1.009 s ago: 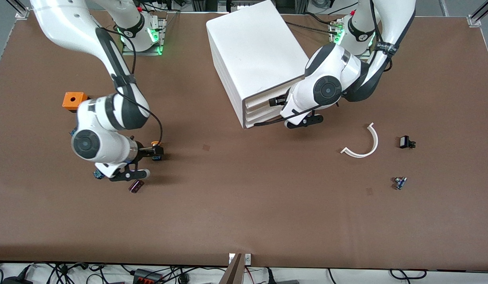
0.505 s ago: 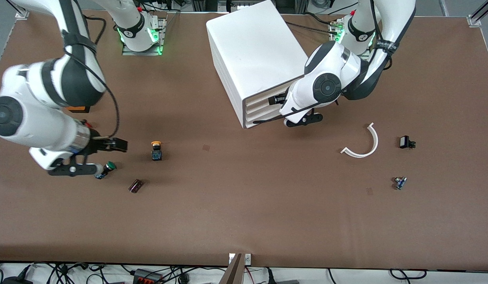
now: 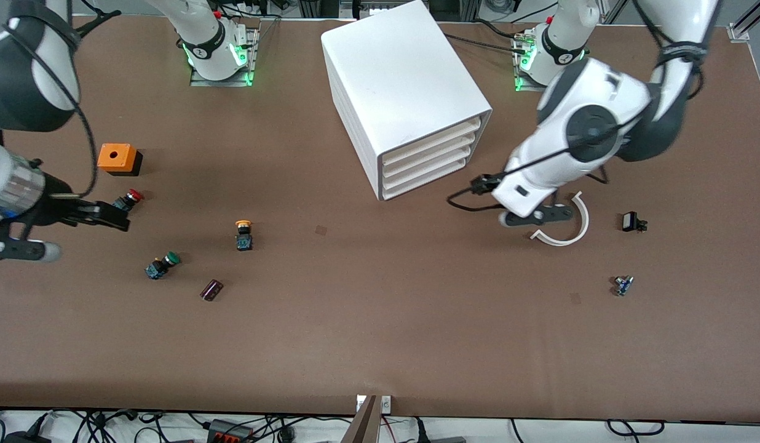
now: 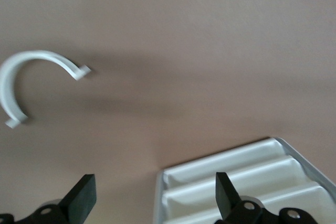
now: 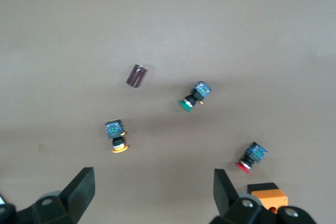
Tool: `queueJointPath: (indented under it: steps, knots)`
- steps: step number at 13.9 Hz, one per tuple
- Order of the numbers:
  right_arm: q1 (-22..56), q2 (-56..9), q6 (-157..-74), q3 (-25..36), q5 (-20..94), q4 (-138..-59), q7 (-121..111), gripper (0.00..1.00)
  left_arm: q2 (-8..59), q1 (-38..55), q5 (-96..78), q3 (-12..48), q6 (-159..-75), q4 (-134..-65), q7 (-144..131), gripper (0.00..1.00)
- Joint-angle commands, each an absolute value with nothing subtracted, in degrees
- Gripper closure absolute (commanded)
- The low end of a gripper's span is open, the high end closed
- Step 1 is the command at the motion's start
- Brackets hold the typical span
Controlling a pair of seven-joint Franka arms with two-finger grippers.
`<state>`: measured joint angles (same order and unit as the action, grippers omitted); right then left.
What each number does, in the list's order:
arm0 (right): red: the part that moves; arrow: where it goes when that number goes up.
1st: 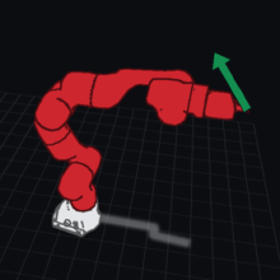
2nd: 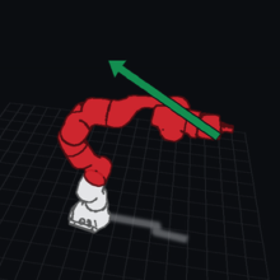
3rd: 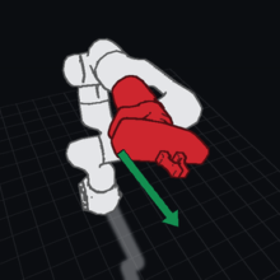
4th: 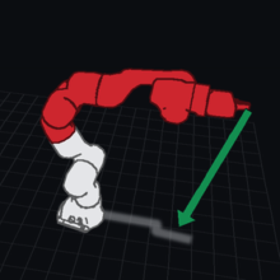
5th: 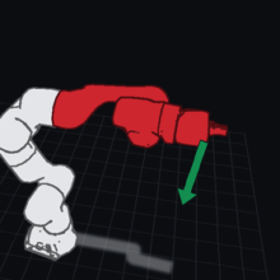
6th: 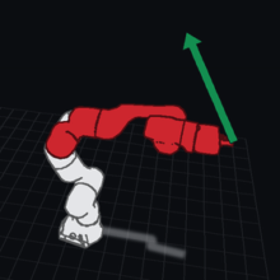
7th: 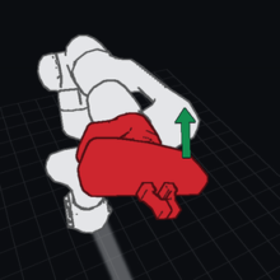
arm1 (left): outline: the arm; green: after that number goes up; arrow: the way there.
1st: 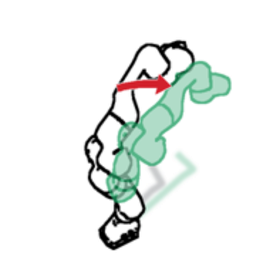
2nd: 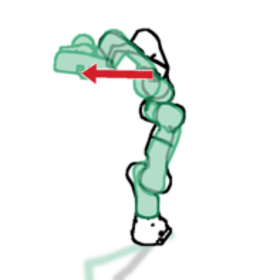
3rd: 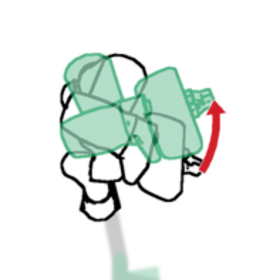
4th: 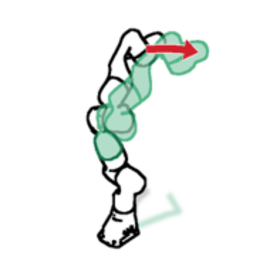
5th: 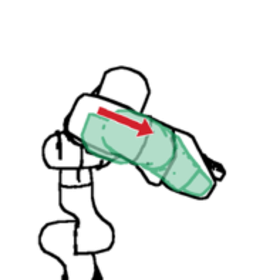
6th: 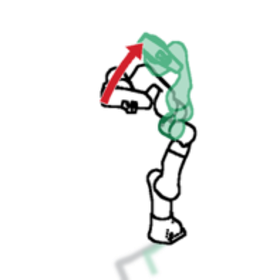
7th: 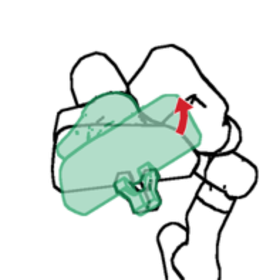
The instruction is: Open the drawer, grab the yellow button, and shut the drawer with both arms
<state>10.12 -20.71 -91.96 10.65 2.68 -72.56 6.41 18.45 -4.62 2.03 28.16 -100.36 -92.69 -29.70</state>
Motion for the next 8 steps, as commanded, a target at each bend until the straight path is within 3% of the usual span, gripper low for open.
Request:
queueJointPath:
  steps: [1,6,7,8]
  knots:
    - [4.8,-17.2,-90.3,9.2,2.7,-72.3,4.1,0.0,18.8,-8.2,6.8,28.5,-96.3,-88.3,-18.5,0.0]
    - [-3.3,-13.5,-90.3,2.8,2.6,-75.3,0.1,0.0,18.5,-16.2,8.4,28.5,-86.1,-78.4,-2.2,0.0]
    - [-3.1,-13.4,-90.0,2.8,2.2,-75.5,-0.3,0.0,17.7,-16.3,7.9,26.2,-85.8,-78.3,1.0,0.0]
    - [-3.2,-13.4,-89.1,2.8,2.1,-75.5,-1.2,0.0,15.1,-13.7,7.6,20.3,-86.2,-79.1,4.2,0.0]
